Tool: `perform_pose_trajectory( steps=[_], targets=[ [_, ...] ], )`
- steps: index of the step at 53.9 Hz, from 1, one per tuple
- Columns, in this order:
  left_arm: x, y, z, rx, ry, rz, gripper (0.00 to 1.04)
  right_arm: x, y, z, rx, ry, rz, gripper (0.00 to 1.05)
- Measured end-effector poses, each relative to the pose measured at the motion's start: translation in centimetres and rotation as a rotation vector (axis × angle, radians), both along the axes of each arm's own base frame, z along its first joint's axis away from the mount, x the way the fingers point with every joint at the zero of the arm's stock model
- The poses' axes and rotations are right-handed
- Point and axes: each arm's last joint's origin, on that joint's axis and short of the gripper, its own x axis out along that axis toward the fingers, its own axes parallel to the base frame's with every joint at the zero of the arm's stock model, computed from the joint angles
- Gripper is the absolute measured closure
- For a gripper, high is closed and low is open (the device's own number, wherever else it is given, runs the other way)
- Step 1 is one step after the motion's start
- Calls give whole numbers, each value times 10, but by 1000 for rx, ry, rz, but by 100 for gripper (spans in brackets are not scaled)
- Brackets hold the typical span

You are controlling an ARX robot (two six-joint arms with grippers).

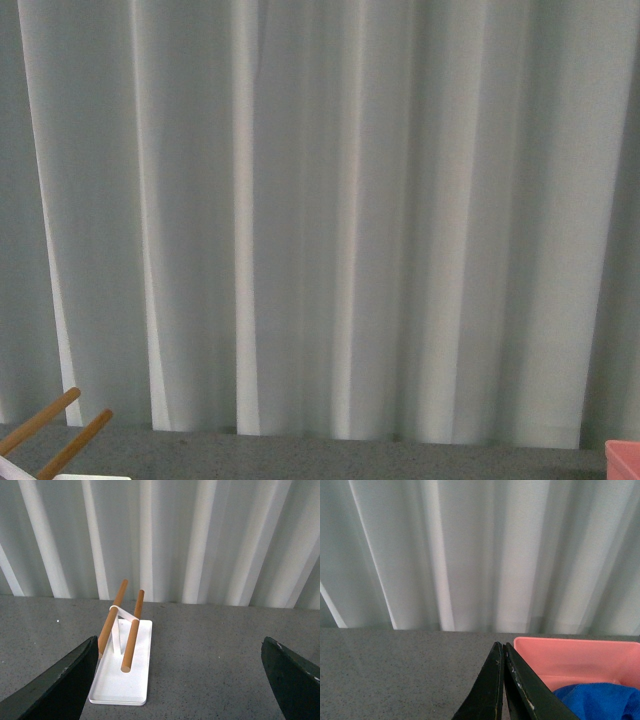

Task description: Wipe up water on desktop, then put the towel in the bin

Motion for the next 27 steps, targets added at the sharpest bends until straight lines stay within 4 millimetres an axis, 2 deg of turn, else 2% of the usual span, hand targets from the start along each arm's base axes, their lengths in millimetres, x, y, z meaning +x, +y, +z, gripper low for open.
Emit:
perform_pose_trajectory(
  steps=[5,19,27],
  targets=[
    [0,0,0,0,0,0,7,-17,9,-4,0,-1,13,101],
    [0,0,0,0,0,0,7,-45,10,-11,0,3,10,101],
    [0,0,0,0,0,0,7,-57,10,-21,1,6,11,101]
  ],
)
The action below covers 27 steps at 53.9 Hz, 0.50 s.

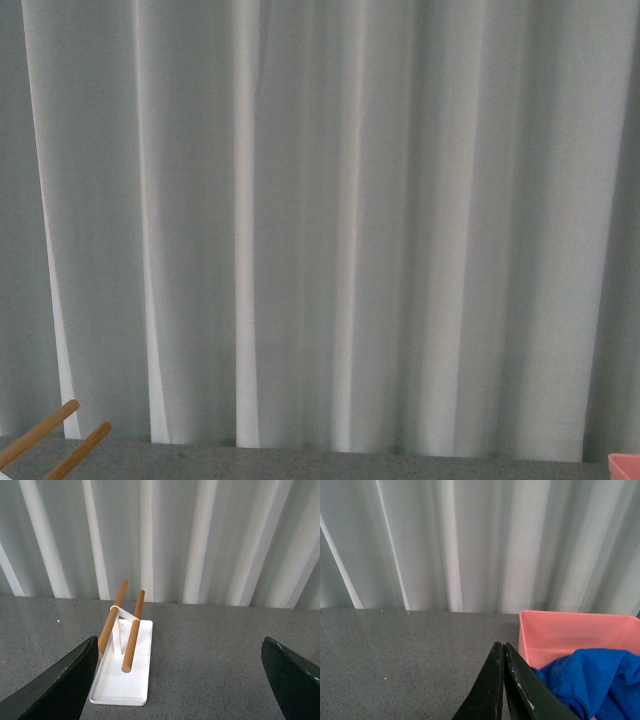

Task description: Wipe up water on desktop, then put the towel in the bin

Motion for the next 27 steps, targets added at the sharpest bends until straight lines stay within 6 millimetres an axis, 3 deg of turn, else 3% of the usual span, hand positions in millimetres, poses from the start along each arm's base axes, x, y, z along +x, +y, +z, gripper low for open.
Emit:
perform_pose_trajectory(
  steps=[27],
  targets=[
    [0,0,0,0,0,0,7,-28,0,10,2,-31,-2,101]
  ],
)
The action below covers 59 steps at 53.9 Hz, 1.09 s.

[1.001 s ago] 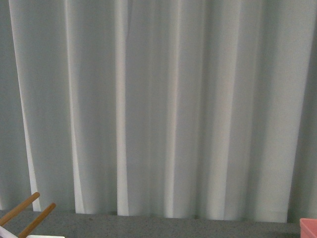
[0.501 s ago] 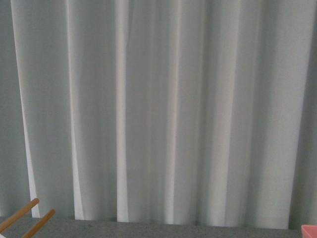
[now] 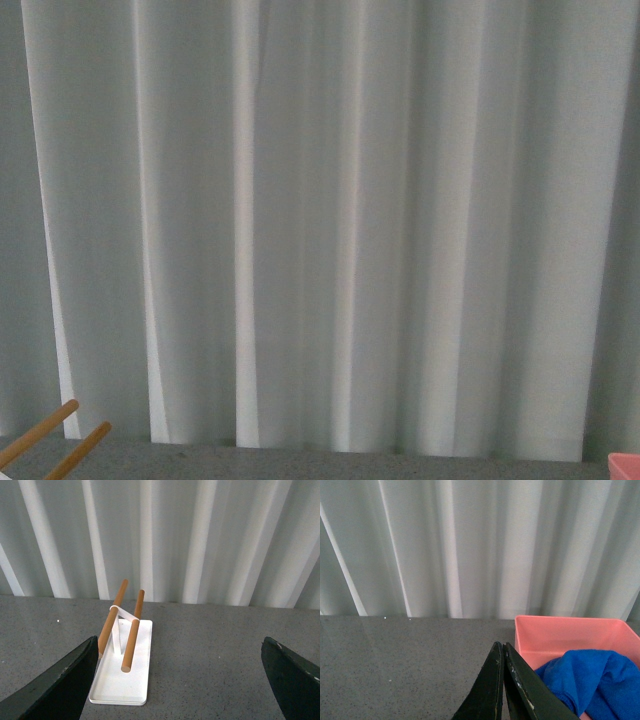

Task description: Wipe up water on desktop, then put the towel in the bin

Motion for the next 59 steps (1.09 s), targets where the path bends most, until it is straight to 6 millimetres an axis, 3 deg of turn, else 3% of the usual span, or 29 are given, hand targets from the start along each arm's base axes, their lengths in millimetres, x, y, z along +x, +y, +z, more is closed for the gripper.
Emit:
perform_pose_trajectory(
  steps=[59],
  targets=[
    [0,0,0,0,0,1,7,-38,0,-1,7,5,-5,101]
  ],
)
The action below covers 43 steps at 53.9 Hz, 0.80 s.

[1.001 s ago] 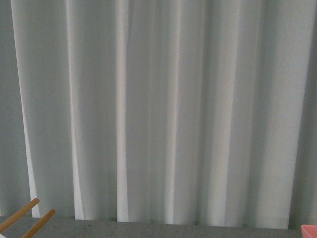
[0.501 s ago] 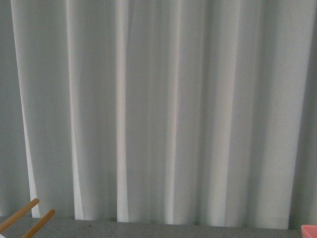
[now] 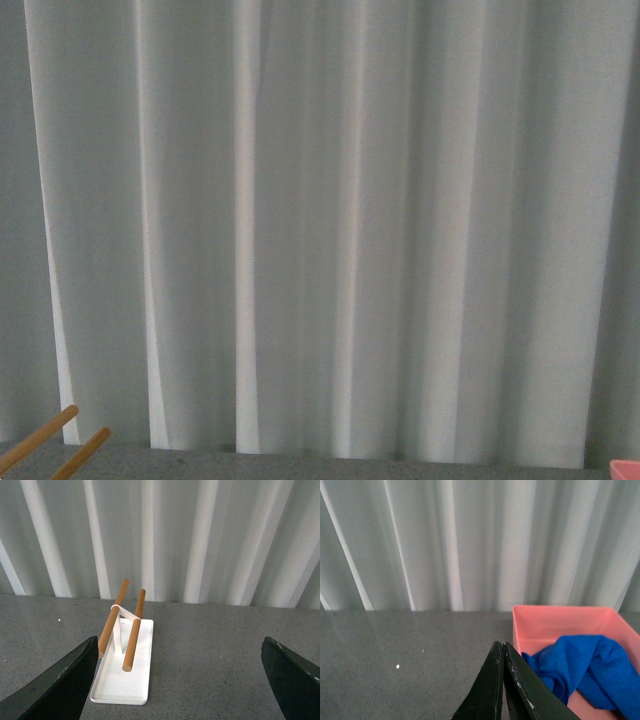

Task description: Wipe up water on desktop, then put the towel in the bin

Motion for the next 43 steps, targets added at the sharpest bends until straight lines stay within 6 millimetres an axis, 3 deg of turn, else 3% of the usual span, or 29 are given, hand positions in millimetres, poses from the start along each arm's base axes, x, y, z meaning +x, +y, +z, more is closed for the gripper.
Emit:
perform_pose_trajectory(
  steps=[10,20,37,43],
  targets=[
    [0,0,0,0,-1,0,7,-1,0,1,0,-11,0,101],
    [0,0,0,0,-1,-1,7,-1,0,1,0,-12,0,62],
    [0,0,0,0,-1,-1,7,-1,0,1,0,-11,0,7],
    [0,0,0,0,-1,-1,7,-1,0,1,1,-11,0,7]
  ],
)
